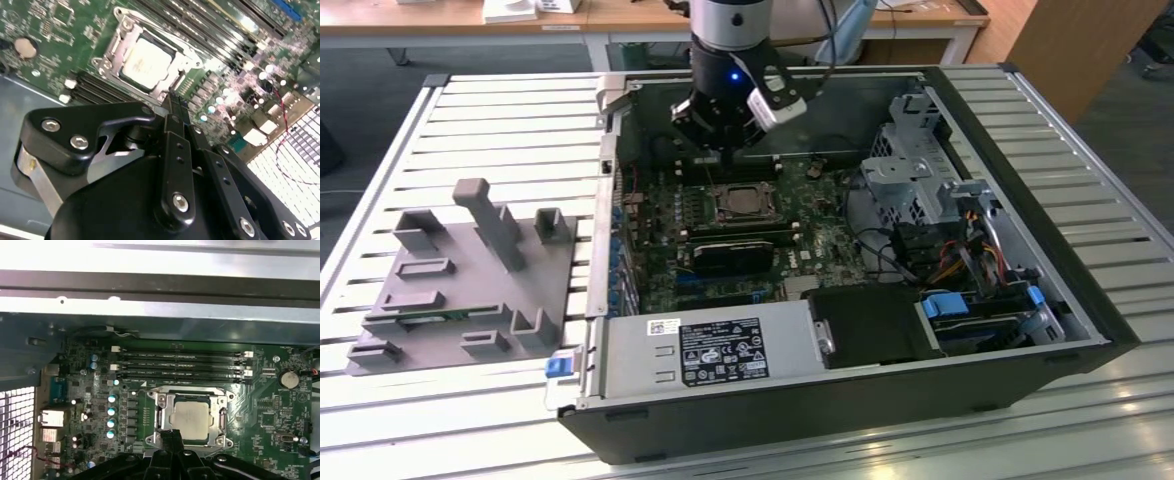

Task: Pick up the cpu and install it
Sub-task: 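Install the first cpu locking lever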

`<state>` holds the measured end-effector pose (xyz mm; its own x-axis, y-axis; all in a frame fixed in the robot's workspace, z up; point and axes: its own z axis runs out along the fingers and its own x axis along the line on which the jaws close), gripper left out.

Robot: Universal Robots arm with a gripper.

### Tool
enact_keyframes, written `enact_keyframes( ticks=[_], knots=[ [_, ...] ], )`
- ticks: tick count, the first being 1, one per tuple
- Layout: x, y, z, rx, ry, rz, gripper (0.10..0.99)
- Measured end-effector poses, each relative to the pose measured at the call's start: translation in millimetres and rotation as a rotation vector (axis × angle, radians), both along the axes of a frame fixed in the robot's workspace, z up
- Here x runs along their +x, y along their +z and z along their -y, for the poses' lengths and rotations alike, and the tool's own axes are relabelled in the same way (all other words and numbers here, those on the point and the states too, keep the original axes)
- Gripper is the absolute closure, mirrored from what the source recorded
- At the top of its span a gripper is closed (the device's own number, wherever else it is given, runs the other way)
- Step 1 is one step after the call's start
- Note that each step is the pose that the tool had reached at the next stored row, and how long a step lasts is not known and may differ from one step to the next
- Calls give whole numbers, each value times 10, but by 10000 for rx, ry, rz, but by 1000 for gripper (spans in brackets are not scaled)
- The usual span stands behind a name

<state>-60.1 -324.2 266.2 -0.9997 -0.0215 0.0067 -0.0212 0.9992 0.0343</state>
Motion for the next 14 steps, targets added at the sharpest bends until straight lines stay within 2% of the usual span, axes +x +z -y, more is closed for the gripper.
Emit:
enact_keyframes(
  ticks=[10,14],
  knots=[
    [-249,-21,-11,-2,8,1,980],
    [-298,-31,-41,1,8,3,980]
  ],
)
